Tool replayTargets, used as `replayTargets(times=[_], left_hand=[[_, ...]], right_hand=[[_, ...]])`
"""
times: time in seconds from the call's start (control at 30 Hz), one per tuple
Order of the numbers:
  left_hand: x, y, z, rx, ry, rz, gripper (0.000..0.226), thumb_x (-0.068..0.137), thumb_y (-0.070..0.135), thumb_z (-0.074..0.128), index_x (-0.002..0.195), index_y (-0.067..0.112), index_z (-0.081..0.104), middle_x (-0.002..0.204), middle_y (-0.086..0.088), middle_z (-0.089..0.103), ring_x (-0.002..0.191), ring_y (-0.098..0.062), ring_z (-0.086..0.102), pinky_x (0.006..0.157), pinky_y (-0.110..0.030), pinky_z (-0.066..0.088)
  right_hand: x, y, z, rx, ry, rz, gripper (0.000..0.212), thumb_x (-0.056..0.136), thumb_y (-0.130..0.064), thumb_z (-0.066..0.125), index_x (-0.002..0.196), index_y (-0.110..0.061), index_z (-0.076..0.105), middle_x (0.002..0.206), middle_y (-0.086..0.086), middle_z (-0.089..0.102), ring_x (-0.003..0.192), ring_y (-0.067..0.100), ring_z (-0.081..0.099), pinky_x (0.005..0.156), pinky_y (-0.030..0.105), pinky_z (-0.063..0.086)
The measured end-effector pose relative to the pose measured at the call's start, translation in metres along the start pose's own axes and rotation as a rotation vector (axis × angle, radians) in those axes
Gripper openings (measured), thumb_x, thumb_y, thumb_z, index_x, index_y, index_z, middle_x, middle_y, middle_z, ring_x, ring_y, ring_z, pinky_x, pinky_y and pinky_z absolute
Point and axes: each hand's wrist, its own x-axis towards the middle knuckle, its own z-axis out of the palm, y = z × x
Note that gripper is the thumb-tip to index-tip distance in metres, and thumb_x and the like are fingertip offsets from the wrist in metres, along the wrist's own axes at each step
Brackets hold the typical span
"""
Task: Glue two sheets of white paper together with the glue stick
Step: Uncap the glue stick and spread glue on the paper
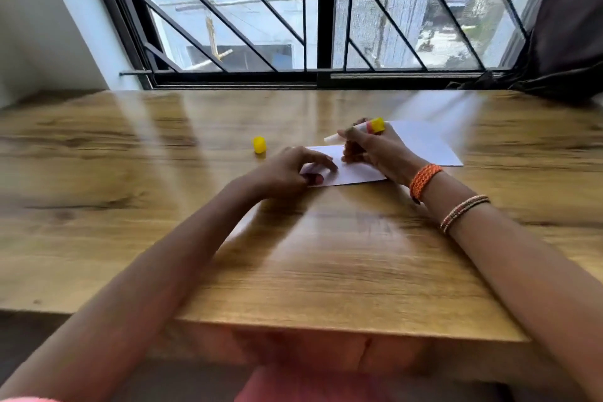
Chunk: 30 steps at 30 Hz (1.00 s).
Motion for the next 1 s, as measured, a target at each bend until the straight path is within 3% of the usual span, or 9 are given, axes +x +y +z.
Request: replayTargets(times=[0.1, 0.2, 0.4, 0.53, 0.67, 0.83, 1.0], left_hand=[[-0.012, -0.004, 0.013, 0.004, 0.283, -0.108, 0.031, 0.083, 0.024, 0.065, 0.111, 0.012, 0.066, 0.123, -0.007, 0.064, 0.119, -0.022, 0.054, 0.102, -0.032, 0.04], [-0.019, 0.0, 0.019, -0.022, 0.394, -0.103, 0.029, 0.086, 0.018, 0.062, 0.109, 0.0, 0.067, 0.12, -0.015, 0.065, 0.117, -0.023, 0.056, 0.097, -0.024, 0.037], [-0.025, 0.002, 0.016, -0.023, 0.349, -0.065, 0.026, 0.089, 0.009, 0.056, 0.111, -0.002, 0.066, 0.125, -0.015, 0.063, 0.12, -0.022, 0.055, 0.1, -0.023, 0.036], [-0.027, 0.0, 0.018, 0.038, 0.293, -0.008, 0.026, 0.093, 0.007, 0.046, 0.1, -0.005, 0.067, 0.106, -0.021, 0.064, 0.103, -0.034, 0.057, 0.092, -0.041, 0.043], [-0.027, -0.004, 0.019, 0.139, 0.271, -0.101, 0.033, 0.095, 0.017, 0.046, 0.124, 0.012, 0.06, 0.136, -0.015, 0.049, 0.125, -0.03, 0.043, 0.106, -0.033, 0.03], [-0.028, -0.004, 0.019, 0.186, 0.239, -0.16, 0.036, 0.096, 0.026, 0.042, 0.129, 0.025, 0.056, 0.142, -0.008, 0.044, 0.128, -0.03, 0.035, 0.107, -0.032, 0.024], [-0.029, -0.004, 0.019, 0.202, 0.246, -0.165, 0.036, 0.097, 0.029, 0.041, 0.13, 0.026, 0.055, 0.14, -0.003, 0.045, 0.126, -0.027, 0.038, 0.102, -0.027, 0.024]], right_hand=[[-0.003, 0.0, 0.0, -0.016, 0.019, -0.005, 0.013, 0.087, -0.013, 0.066, 0.083, -0.01, 0.054, 0.066, 0.011, 0.056, 0.059, 0.019, 0.057, 0.06, 0.031, 0.055], [0.001, -0.005, 0.003, -0.099, 0.005, 0.007, 0.012, 0.084, -0.014, 0.069, 0.085, -0.012, 0.057, 0.071, 0.009, 0.059, 0.062, 0.016, 0.06, 0.057, 0.029, 0.055], [0.015, -0.015, 0.021, -0.278, -0.033, -0.025, 0.008, 0.081, -0.019, 0.069, 0.088, -0.017, 0.066, 0.074, 0.003, 0.066, 0.064, 0.013, 0.064, 0.053, 0.025, 0.054], [0.021, -0.018, 0.035, -0.403, -0.005, -0.117, 0.007, 0.078, -0.01, 0.067, 0.083, -0.011, 0.064, 0.069, 0.007, 0.064, 0.06, 0.013, 0.063, 0.053, 0.031, 0.056], [0.025, -0.021, 0.039, -0.499, -0.059, -0.151, 0.003, 0.078, -0.007, 0.065, 0.077, -0.004, 0.067, 0.073, 0.017, 0.065, 0.062, 0.019, 0.062, 0.055, 0.034, 0.058], [0.029, -0.023, 0.042, -0.536, -0.123, -0.165, 0.018, 0.084, -0.009, 0.066, 0.085, 0.009, 0.067, 0.078, 0.024, 0.067, 0.059, 0.02, 0.063, 0.052, 0.026, 0.055], [0.031, -0.018, 0.04, -0.545, -0.085, -0.184, 0.018, 0.083, -0.012, 0.068, 0.067, -0.011, 0.061, 0.082, 0.027, 0.069, 0.062, 0.022, 0.063, 0.045, 0.026, 0.049]])
